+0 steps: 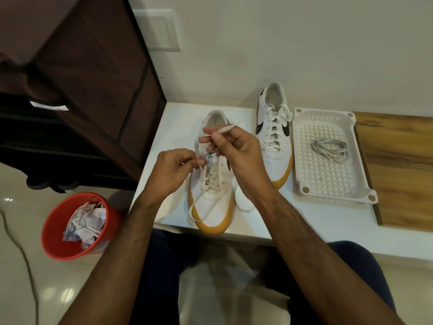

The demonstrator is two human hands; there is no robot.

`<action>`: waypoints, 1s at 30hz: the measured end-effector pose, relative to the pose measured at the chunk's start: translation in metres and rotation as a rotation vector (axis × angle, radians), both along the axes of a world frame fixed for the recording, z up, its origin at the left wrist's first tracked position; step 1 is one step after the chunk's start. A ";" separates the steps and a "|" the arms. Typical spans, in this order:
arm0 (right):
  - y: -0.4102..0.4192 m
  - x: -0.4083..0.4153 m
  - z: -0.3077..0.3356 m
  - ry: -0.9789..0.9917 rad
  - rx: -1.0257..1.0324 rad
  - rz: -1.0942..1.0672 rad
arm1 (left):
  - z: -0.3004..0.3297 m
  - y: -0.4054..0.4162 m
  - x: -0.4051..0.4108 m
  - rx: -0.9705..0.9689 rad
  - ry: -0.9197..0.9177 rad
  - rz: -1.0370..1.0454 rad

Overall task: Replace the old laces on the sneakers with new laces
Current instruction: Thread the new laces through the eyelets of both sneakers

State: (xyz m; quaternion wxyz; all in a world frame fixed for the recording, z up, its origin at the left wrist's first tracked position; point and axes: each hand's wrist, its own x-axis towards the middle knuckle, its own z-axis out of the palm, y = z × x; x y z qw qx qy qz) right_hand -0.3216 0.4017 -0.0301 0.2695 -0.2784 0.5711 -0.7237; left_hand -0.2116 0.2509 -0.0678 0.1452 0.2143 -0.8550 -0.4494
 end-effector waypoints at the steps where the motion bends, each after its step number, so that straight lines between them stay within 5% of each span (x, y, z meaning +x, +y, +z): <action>1: 0.001 -0.003 -0.009 -0.013 0.068 0.000 | 0.000 0.001 0.000 0.008 0.026 0.020; 4: 0.000 -0.005 -0.035 0.199 0.379 0.082 | 0.004 0.005 0.000 0.094 0.134 0.109; 9: 0.000 -0.002 -0.040 0.552 0.495 0.101 | 0.024 0.007 0.003 0.133 0.403 0.312; 17: 0.005 -0.009 -0.044 0.644 0.533 0.134 | 0.080 -0.002 0.008 0.244 0.820 0.426; 20: 0.005 -0.010 -0.044 0.633 0.528 0.139 | 0.061 -0.001 0.009 0.349 0.509 0.288; 25: 0.005 -0.010 -0.042 0.651 0.525 0.136 | 0.002 0.000 0.007 -0.014 -0.282 -0.029; 30: 0.006 -0.009 -0.041 0.644 0.539 0.145 | -0.006 -0.002 0.000 -0.057 -0.351 -0.102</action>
